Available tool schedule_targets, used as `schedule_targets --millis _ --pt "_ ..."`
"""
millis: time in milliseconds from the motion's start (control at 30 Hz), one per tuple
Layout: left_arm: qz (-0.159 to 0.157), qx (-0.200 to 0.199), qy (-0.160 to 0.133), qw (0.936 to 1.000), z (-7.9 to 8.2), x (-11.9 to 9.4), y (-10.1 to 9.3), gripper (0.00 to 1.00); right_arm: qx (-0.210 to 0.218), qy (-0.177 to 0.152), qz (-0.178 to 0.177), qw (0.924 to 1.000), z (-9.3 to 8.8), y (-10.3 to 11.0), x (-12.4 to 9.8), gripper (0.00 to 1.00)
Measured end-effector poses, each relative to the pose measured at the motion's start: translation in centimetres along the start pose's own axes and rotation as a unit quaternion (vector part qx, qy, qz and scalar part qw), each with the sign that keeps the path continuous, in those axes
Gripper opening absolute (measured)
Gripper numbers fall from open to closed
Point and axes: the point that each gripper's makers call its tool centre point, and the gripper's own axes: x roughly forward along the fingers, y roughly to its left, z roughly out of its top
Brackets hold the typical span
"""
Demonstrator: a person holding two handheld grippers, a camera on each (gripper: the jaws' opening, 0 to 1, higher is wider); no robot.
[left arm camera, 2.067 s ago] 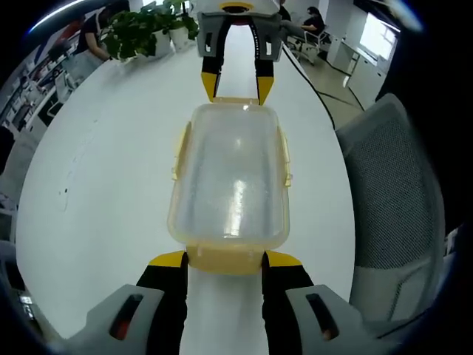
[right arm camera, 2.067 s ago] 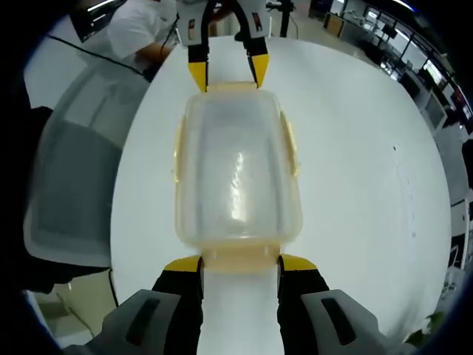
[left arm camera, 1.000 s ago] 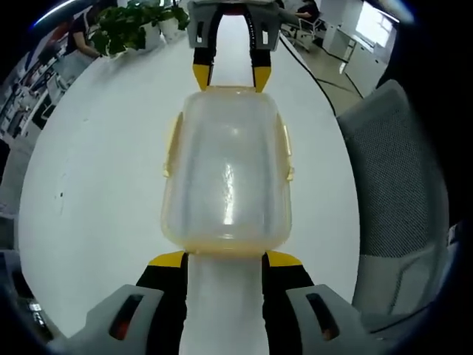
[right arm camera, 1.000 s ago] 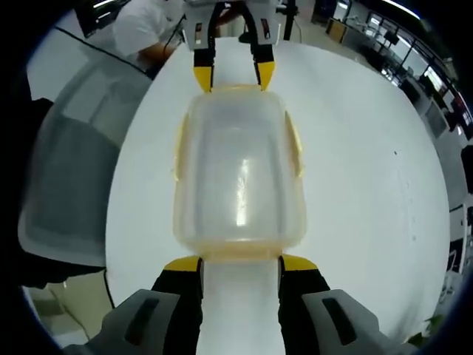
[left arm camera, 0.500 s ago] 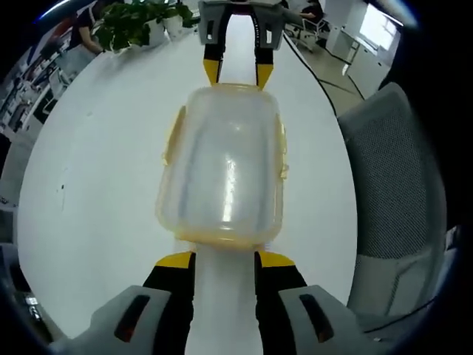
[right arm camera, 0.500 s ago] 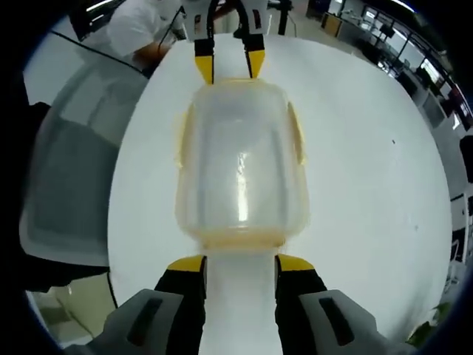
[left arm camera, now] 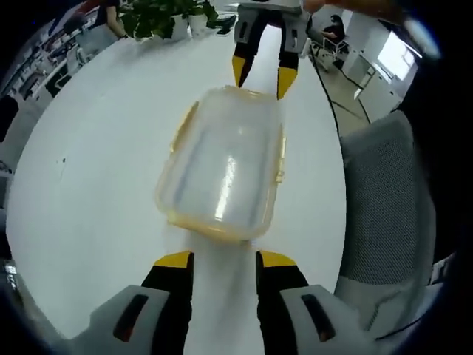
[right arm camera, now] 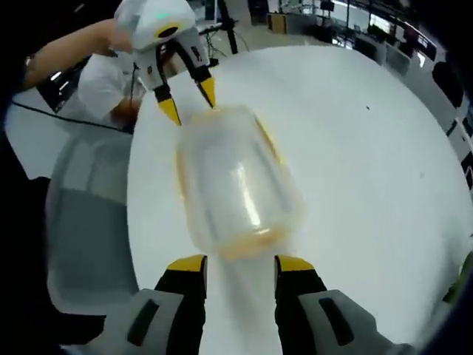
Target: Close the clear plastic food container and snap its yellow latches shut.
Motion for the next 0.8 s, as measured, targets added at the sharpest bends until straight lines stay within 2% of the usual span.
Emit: schedule_targets --millis 67,167,267,400,500,533,600,700,767,800 --pt "-0.007 -0.015 -0.011 0.9998 0.2 -0.1 -0.2 0.33 0.024 -0.007 0.001 0.9997 0.1 0.0 -0.1 0.35" --pt "-0.006 -0.03 -0.011 0.9995 0.0 -0.4 -0.1 0.33 0.051 -0.013 0.008 0.9986 0.1 0.2 0.0 0.35" --pt "-0.005 -0.038 -0.015 0.9991 -0.3 -0.6 -0.1 0.33 0.054 -0.015 0.001 0.9984 0.1 0.1 0.0 0.35" --pt "-0.012 -0.092 -0.05 0.9945 0.4 -0.8 0.0 0.32 0.074 -0.019 -0.005 0.997 0.1 0.3 -0.1 0.35" --pt "-0.015 -0.147 -0.075 0.9861 1.0 -0.9 0.3 0.32 0.09 -0.019 -0.009 0.9957 0.1 0.4 -0.2 0.35" --pt "-0.018 -0.182 -0.079 0.98 1.1 -1.1 0.4 0.32 0.1 -0.016 -0.016 0.9947 0.1 0.3 -0.4 0.35" --pt "-0.023 -0.22 -0.101 0.97 1.7 -1.3 0.7 0.32 0.112 -0.014 -0.028 0.9933 0.0 0.3 -0.7 0.35" --pt "-0.026 -0.265 -0.108 0.9577 1.7 -1.7 1.0 0.31 0.135 -0.015 -0.037 0.9901 0.3 0.2 -0.9 0.34" --pt "-0.02 -0.305 -0.098 0.9471 1.2 -1.8 1.4 0.31 0.16 -0.025 -0.048 0.9857 0.7 0.0 -1.1 0.34" --pt "-0.016 -0.307 -0.103 0.9459 1.3 -1.8 1.6 0.31 0.173 -0.03 -0.051 0.9832 0.9 -0.1 -1.1 0.34"
